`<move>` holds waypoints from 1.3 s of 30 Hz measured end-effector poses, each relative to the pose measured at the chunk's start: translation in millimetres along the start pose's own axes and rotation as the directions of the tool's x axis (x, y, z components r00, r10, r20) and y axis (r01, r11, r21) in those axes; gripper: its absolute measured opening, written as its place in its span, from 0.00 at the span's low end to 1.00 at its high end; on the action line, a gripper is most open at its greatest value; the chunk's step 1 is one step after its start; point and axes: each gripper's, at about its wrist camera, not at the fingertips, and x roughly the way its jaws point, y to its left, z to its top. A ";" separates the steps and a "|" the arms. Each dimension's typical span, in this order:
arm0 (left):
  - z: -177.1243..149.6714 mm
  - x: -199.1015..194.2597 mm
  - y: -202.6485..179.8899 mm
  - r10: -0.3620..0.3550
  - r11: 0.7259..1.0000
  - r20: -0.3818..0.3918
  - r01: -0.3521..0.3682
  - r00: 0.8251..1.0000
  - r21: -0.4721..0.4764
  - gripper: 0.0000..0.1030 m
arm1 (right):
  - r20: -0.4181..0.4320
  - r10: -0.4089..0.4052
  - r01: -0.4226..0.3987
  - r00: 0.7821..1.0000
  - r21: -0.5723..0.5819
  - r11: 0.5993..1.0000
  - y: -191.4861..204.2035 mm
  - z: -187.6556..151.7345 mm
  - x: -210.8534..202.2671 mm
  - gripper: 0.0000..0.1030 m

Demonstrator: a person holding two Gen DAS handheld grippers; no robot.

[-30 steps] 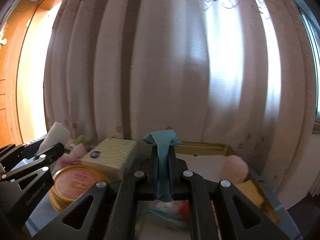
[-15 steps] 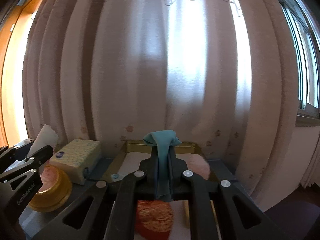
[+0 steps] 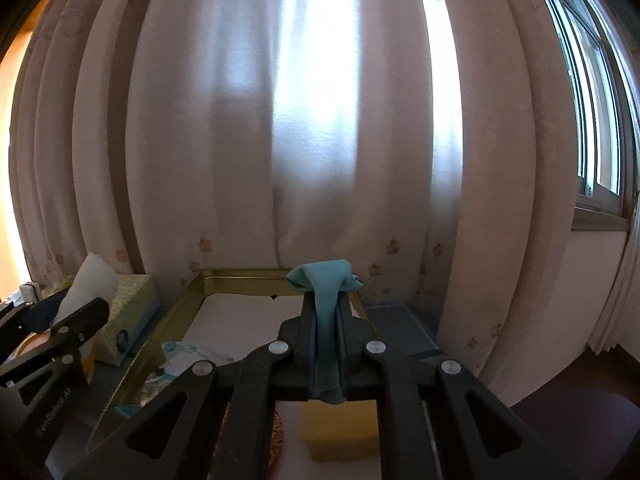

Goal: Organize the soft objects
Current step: 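Carry the teal cloth and white rolled towel over the gold tray, then open both grippers to drop the cloth and rolled towel into the tray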

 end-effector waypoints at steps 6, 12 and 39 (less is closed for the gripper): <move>1.7 10.6 -16.3 -0.027 1.000 -0.033 0.028 0.999 0.007 0.29 | -0.031 0.009 -0.009 0.999 -0.001 1.000 0.8 0.0 7.8 0.09; 3.2 22.3 -24.6 -0.047 0.999 -0.083 0.047 0.995 0.001 0.29 | -0.079 0.045 -0.044 0.996 0.003 0.999 0.3 2.3 18.8 0.09; 3.0 20.2 -3.8 0.041 0.993 -0.068 -0.049 0.997 -0.110 0.99 | -0.022 0.042 -0.039 0.999 0.113 0.993 -15.7 1.9 11.8 0.73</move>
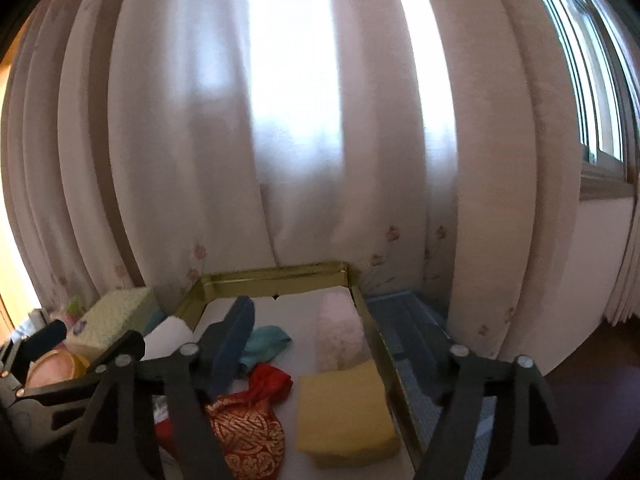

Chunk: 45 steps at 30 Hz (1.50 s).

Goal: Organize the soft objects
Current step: 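Open both grippers to drop the cloth and rolled towel into the tray, then move both tools back toward the white sponge and pink-trimmed towel bundle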

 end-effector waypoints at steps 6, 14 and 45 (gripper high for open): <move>-1.3 -3.5 -7.8 0.009 0.999 0.023 -0.010 1.000 0.051 0.99 | 0.014 -0.010 0.010 1.000 -0.007 1.000 0.2 0.0 -3.1 0.80; -1.9 -8.3 -17.8 0.005 0.994 0.050 -0.011 0.999 0.105 0.99 | 0.042 -0.027 0.027 0.999 -0.004 1.000 -0.6 0.8 -8.2 0.80; -7.2 -31.4 26.5 0.037 0.999 0.097 -0.040 0.995 0.026 0.99 | 0.046 -0.139 0.142 0.989 -0.046 0.989 14.4 1.9 -15.1 0.80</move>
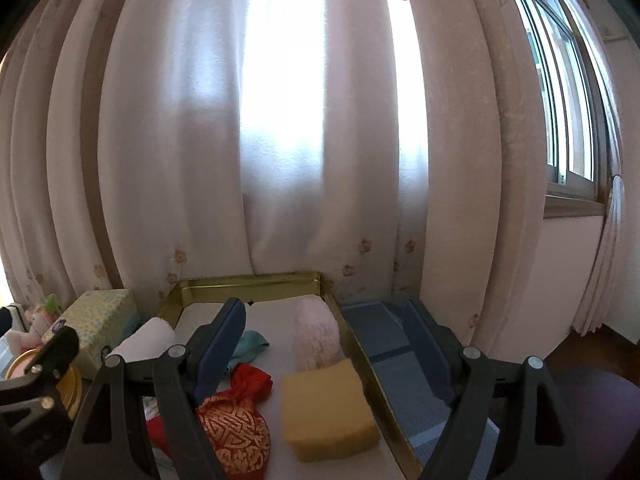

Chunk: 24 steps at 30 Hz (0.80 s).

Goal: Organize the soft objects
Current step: 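Move both tools back toward the white sponge and pink-trimmed towel bundle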

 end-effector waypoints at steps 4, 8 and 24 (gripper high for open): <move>-1.9 -2.5 8.5 0.008 1.000 0.002 -0.008 1.000 -0.014 0.99 | -0.001 -0.011 0.011 1.000 -0.001 1.000 2.1 0.2 -2.5 0.80; -3.1 -5.7 16.1 0.011 1.000 0.007 -0.011 1.000 -0.014 0.99 | -0.003 -0.024 0.024 1.000 0.000 1.000 4.4 -0.4 -5.2 0.80; -9.3 -19.5 76.6 0.073 0.997 0.031 -0.072 0.997 -0.036 0.99 | -0.005 -0.030 0.030 1.000 -0.002 1.000 40.8 -7.2 -29.0 0.80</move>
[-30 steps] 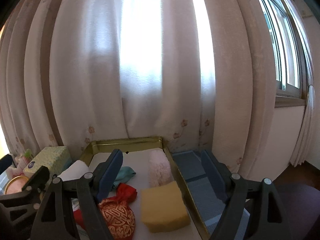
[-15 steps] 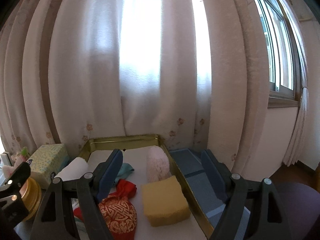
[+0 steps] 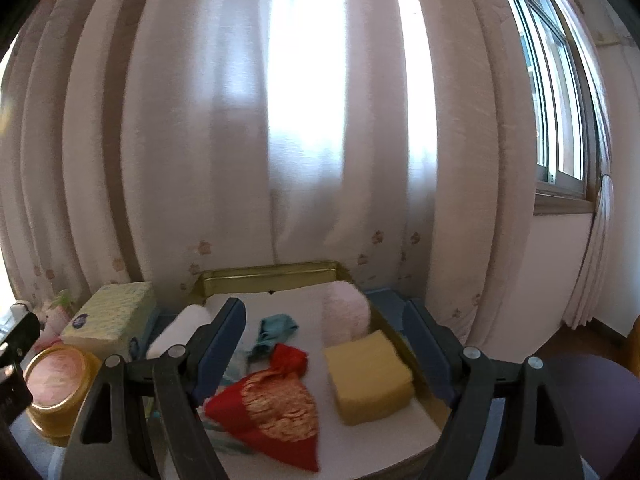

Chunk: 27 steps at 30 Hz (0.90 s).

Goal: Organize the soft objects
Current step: 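Move both tools back toward the white sponge and pink-trimmed towel bundle, then grasp the white sponge block with the left gripper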

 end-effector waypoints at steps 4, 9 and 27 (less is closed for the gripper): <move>0.2 3.0 25.4 0.034 0.999 -0.006 -0.034 0.999 -0.018 0.99 | -0.004 0.026 -0.026 1.000 -0.015 1.000 17.5 -1.8 -7.0 0.80; -0.4 4.4 51.9 0.072 0.997 -0.001 -0.072 0.997 -0.022 0.99 | -0.005 0.046 -0.046 0.999 -0.030 0.999 35.4 -3.1 -14.4 0.80; 3.1 22.2 152.4 0.239 0.971 -0.026 -0.239 0.971 -0.021 0.99 | -0.036 0.255 -0.258 0.966 -0.100 0.961 129.8 -11.8 -46.4 0.80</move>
